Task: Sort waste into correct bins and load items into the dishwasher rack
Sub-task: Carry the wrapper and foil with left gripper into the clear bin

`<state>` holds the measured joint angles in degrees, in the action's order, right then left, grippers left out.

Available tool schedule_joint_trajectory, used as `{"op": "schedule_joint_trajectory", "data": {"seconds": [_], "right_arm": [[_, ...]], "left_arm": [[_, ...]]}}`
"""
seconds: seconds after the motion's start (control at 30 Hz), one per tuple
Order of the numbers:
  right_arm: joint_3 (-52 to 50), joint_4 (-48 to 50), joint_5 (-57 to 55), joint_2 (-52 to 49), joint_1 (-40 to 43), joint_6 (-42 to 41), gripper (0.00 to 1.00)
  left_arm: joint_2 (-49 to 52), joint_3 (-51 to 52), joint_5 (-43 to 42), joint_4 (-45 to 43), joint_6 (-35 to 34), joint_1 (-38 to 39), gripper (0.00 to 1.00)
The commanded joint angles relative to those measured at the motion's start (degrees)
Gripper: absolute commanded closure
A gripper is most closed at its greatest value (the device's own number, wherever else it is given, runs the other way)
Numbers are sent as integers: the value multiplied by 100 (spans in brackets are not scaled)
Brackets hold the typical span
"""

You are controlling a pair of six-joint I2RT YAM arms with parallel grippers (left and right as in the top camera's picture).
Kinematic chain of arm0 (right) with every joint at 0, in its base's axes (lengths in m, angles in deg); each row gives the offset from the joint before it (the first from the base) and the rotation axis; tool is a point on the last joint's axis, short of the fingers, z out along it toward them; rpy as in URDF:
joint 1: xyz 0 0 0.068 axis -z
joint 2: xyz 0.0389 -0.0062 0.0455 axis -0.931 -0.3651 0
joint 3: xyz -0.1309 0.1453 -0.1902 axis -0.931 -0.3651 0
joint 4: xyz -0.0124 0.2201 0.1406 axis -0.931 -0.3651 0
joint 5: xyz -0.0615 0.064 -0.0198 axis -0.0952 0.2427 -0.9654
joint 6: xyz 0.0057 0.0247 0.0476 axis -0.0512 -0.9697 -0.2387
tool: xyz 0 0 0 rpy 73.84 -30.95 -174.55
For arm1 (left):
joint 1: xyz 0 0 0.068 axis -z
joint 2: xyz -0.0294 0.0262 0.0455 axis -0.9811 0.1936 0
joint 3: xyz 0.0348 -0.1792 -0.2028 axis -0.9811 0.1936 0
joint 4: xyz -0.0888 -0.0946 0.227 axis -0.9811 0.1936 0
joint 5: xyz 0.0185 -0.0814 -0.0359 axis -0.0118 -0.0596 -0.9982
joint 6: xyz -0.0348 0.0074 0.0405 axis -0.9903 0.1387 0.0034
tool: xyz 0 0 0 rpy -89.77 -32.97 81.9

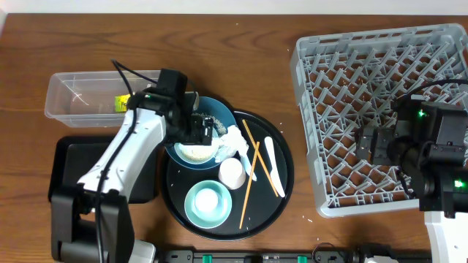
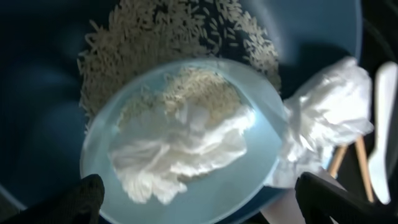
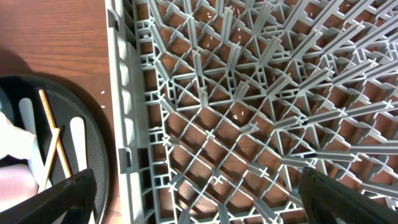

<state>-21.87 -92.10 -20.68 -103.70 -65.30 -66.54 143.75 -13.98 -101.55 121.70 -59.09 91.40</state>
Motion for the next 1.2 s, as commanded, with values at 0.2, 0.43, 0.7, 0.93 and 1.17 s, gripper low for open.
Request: {"op": "schedule_joint_trajectory", "data": {"seconds": [0.2,0.43,0.7,0.93,1.17], "right_arm": [[105,-7,22,22,-26,46,1],[105,-7,22,22,-26,46,1],[105,-22,22,22,-26,44,1],[105,-63,20,22,-26,44,1],[105,-61,20,22,-26,46,1]], "left_arm": [[553,83,195,-101,52,142,5],[669,74,195,-111,52,140,49],[551,-7,199,-66,55,140,94],[-236,-450,503,173,55,66,94],[-1158,-699,1733,-205,55,-345,94]]}}
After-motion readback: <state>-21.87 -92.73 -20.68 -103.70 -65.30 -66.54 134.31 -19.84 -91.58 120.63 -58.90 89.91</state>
